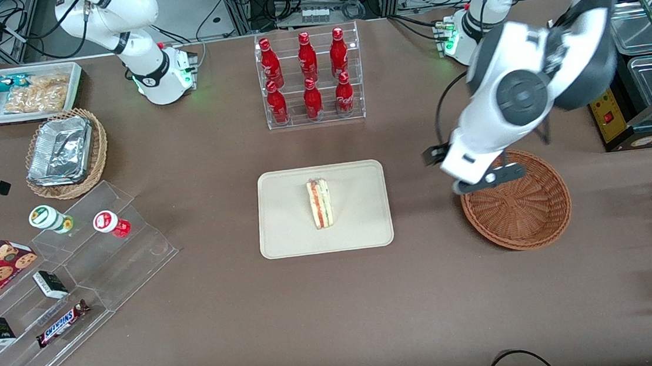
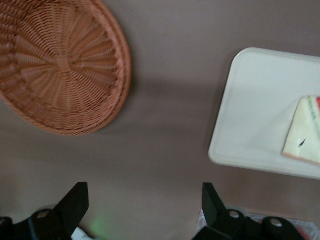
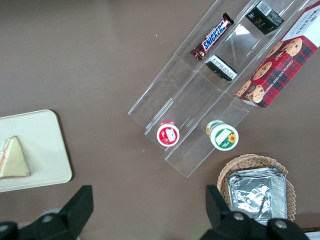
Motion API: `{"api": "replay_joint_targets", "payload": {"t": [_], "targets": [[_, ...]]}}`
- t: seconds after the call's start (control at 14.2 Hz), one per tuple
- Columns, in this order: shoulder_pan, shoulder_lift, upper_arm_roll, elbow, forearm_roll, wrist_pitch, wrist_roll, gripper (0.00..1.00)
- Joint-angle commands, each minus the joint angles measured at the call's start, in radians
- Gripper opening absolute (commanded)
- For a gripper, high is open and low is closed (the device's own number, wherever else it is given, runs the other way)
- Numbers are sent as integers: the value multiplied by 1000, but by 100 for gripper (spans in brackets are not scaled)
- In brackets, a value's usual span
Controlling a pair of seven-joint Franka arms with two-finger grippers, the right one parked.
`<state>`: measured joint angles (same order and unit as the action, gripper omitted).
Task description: Place sandwich from basket to tray
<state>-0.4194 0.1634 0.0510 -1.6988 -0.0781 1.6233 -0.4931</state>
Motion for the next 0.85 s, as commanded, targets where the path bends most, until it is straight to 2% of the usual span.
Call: {"api": "replay_joint_targets", "payload": {"t": [0.0,0.21,0.42,0.49,0.64,0.78], "targets": [[95,-125,-11,-64,12,-77,120,100],[232,-139,-25,-4,9,-149,299,100],[362,-157,-79,68,9,-166,376,100],[370,-163,-76,82,15,-167,378,100],[373,-183,-71,100,96,-166,381,100],[373,-186,-69,107,104,-167,380,100]]}}
